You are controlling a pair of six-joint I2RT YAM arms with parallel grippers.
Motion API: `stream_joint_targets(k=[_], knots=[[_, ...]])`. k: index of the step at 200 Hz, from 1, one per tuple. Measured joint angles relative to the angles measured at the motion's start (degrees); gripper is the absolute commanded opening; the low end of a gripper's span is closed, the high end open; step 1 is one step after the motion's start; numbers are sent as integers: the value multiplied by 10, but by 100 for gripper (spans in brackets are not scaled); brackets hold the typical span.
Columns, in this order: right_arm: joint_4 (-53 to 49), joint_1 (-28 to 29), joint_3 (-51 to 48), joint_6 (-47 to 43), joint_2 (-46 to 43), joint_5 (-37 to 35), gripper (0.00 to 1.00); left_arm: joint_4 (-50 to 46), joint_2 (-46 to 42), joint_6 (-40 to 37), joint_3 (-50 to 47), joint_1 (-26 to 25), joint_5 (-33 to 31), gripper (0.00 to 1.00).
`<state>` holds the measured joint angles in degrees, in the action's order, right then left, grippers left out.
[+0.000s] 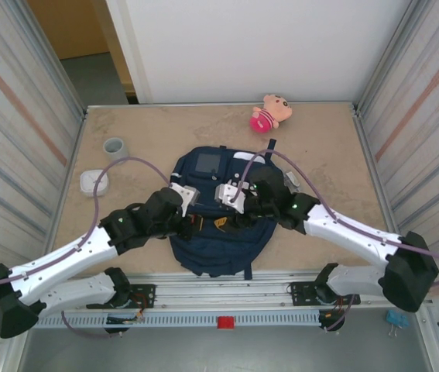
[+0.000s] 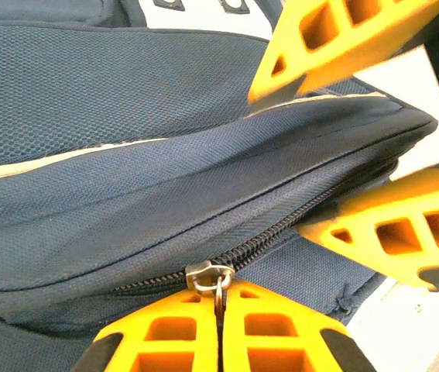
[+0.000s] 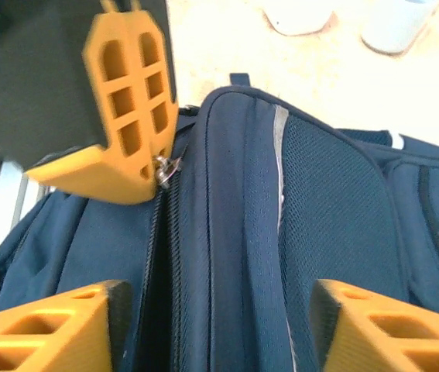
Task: Pack books, pencil case, and school supplies into a backpack
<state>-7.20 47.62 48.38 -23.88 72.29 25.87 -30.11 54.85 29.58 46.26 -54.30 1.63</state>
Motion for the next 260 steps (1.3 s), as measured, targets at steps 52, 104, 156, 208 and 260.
stream_joint_targets(k=[52, 104, 156, 208, 260], knots=[[-5, -62, -9, -14, -16, 103, 0, -2, -19, -14, -8, 37, -16, 0], [-35, -170, -34, -72, -66, 256, 10, 50, -59, -53, -61, 148, 75, 0], [-70, -102, -21, -40, -75, 126, 67, 61, -56, -75, -82, 191, 123, 0], [-32, 26, -6, 11, -43, -24, 69, 67, -51, -78, -82, 190, 153, 0], [-7, 35, 24, 24, 28, -48, 0, 69, -49, -85, -82, 189, 158, 0]])
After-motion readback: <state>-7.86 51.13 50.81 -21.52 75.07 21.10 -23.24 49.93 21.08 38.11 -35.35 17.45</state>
